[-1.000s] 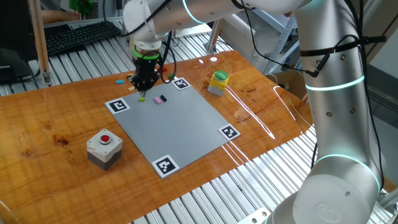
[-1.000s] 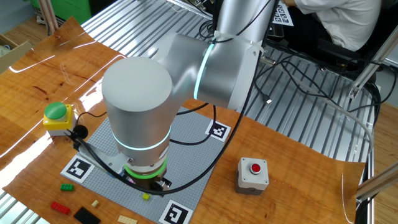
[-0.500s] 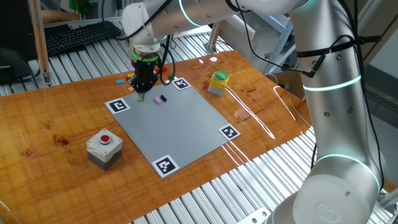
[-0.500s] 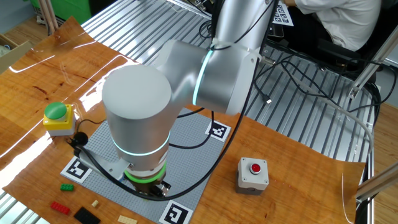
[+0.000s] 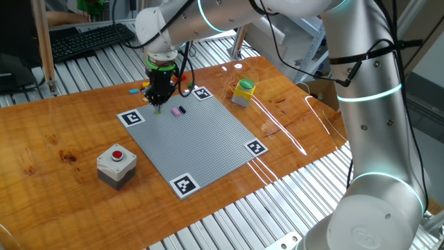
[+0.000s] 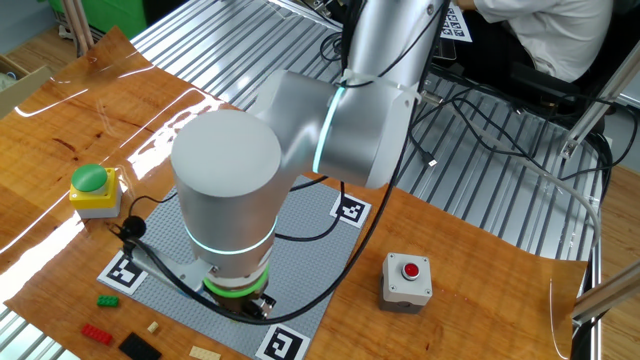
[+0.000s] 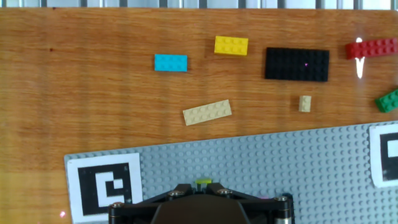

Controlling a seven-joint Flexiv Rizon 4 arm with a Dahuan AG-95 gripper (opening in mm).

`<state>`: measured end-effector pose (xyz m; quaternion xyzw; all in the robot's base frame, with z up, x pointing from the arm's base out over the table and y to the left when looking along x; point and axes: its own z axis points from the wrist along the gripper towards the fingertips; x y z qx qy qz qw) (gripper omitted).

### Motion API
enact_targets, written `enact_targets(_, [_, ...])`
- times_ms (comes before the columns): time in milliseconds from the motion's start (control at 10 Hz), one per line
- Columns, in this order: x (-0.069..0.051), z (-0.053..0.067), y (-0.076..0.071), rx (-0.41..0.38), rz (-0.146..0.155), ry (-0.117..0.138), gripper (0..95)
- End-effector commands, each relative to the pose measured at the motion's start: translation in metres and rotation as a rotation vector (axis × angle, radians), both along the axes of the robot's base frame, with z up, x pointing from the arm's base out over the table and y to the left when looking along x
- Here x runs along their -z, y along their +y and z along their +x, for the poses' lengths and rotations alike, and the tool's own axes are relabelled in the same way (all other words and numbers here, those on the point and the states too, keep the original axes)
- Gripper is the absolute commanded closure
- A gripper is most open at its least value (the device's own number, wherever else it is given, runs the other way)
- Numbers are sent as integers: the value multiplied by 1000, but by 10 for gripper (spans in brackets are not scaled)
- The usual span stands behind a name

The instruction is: Build with small Lego blocks

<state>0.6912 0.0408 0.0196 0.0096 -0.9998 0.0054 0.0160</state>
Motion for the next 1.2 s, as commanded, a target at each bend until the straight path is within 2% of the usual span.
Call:
enact_targets(100, [-4, 0, -1, 7, -7, 3, 950])
enact_targets(300, [-12, -1, -3, 13, -6, 11, 950])
enact_targets(700, [-30, 0, -6, 26, -3, 45, 950])
enact_targets(800, [-35, 1, -7, 12, -7, 65, 950])
enact_targets(900, [-37, 1, -8, 5, -6, 74, 950])
enact_targets(1200, [-39, 2, -9, -16, -3, 119, 950])
